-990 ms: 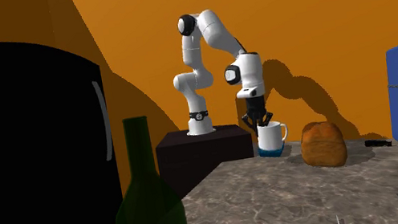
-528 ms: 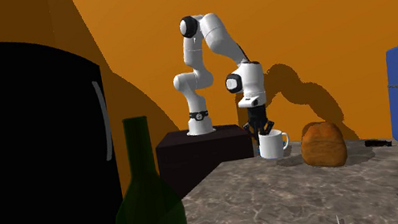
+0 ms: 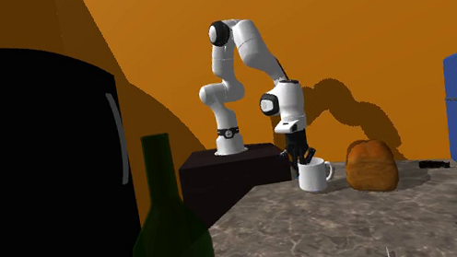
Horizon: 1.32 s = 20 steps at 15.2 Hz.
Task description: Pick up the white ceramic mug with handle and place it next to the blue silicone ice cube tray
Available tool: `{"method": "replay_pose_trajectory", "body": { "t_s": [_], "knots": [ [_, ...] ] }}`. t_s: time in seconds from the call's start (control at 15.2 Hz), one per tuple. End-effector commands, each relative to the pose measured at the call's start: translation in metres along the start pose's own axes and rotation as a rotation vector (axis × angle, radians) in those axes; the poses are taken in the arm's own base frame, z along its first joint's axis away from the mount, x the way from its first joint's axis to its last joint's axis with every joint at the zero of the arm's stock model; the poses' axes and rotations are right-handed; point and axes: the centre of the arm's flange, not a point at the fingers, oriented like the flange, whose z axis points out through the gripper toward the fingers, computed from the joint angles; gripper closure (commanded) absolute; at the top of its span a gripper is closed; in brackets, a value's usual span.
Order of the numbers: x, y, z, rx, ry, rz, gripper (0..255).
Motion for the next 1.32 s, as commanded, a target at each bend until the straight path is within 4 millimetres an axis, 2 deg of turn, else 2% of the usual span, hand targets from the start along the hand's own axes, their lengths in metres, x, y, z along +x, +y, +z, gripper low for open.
{"method": "replay_pose_trajectory", "body": {
  "t_s": [0.0,0.33,0.4,0.73,0.99,1.25],
  "knots": [
    [0.001,0.0,0.001,0.0,0.001,0.0,255],
    [0.001,0.0,0.001,0.0,0.001,0.0,255],
    [0.001,0.0,0.001,0.0,0.001,0.0,0],
    [0.001,-0.001,0.001,0.0,0.001,0.0,0],
    [0.001,0.0,-0.049,0.0,0.001,0.0,0],
    [0.001,0.0,-0.049,0.0,0.001,0.0,0]
  ]
}}
